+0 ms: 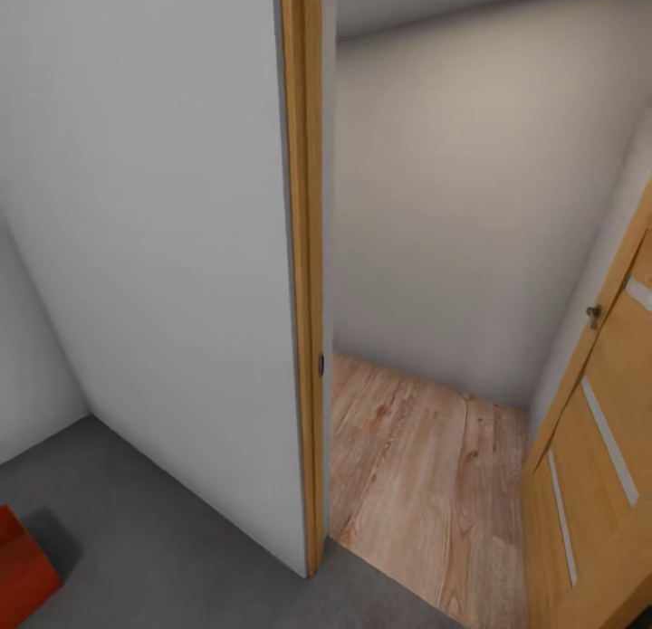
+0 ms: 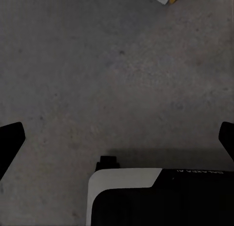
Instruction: Move the two storage containers from the living room to the garage. In the garage, place one container on the floor and stack the other container on top of it (either order is fine).
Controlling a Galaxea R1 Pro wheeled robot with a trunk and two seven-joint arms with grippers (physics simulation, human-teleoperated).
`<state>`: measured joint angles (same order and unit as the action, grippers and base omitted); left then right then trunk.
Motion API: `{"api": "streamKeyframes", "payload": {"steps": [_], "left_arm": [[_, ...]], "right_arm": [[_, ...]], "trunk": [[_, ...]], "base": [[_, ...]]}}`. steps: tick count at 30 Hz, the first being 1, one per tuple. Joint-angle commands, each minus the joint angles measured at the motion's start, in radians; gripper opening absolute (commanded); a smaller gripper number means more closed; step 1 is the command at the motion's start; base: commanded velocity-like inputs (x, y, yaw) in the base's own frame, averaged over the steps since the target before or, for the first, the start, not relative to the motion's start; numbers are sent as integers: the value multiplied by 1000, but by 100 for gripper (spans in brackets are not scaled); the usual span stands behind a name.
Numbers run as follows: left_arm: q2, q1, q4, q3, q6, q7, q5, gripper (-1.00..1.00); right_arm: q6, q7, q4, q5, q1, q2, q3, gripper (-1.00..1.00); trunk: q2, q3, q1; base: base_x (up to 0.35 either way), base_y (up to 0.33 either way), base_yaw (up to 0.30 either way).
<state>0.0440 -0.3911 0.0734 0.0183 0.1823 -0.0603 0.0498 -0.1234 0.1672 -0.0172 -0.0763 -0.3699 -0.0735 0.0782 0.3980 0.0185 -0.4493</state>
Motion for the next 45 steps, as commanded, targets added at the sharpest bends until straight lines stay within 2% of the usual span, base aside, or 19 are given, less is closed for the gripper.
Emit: {"api": "streamKeyframes", "payload": {"steps": [1, 14, 28, 39, 45], "left_arm": [[0, -2, 4, 2, 7, -5, 5, 100], [5, -2, 4, 3, 8, -4, 5, 100], [5, -2, 4, 3, 8, -4, 5, 100], [5, -2, 4, 3, 8, -3, 5, 100], [5, -2, 4, 3, 8, -3, 5, 100]], "right_arm": [[-4, 3, 2, -8, -1, 0, 8, 100], [-4, 3, 2, -8, -1, 0, 8, 100], [-4, 3, 2, -7, -1, 0, 8, 100], [-4, 3, 2, -7, -1, 0, 8, 100], [-4, 3, 2, -7, -1, 0, 8, 100]], "trunk": [[2, 2, -1], [2, 2, -1], [2, 2, -1], [2, 2, -1], [2, 2, -1]], "base": [[55, 270, -277], [152, 228, -277], [21, 23, -277], [156, 193, -277], [32, 30, -277]]}}
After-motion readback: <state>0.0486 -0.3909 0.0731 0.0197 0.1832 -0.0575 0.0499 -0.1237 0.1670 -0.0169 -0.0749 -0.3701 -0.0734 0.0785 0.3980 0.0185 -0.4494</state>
